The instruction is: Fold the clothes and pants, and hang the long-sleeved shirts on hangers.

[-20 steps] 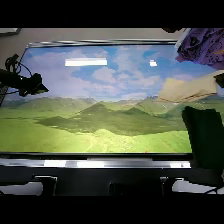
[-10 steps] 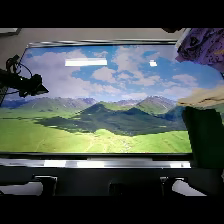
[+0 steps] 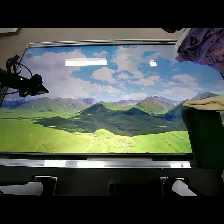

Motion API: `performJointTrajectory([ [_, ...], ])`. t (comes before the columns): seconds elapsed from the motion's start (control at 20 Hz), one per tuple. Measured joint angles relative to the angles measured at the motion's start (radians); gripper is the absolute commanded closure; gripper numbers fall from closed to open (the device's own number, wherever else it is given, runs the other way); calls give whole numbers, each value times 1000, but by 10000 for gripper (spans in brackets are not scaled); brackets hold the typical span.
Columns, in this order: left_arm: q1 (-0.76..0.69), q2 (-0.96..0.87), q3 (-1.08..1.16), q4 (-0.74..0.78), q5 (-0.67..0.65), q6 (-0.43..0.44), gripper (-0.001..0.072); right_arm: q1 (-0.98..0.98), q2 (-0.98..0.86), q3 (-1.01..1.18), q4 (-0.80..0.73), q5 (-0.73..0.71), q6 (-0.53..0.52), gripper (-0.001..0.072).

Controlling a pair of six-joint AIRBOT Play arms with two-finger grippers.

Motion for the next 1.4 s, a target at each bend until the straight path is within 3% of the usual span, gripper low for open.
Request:
performJointTrajectory([
  [0.55,0,0,0,0,-6,2,689,0,12,-69,-254,-263,-187,685],
  [1.0,0,0,0,0,-11,2,689,0,99,-458,-411,-245,-211,686],
  [1.4,0,0,0,0,-11,2,689,0,112,-576,-501,-240,-194,685],
])
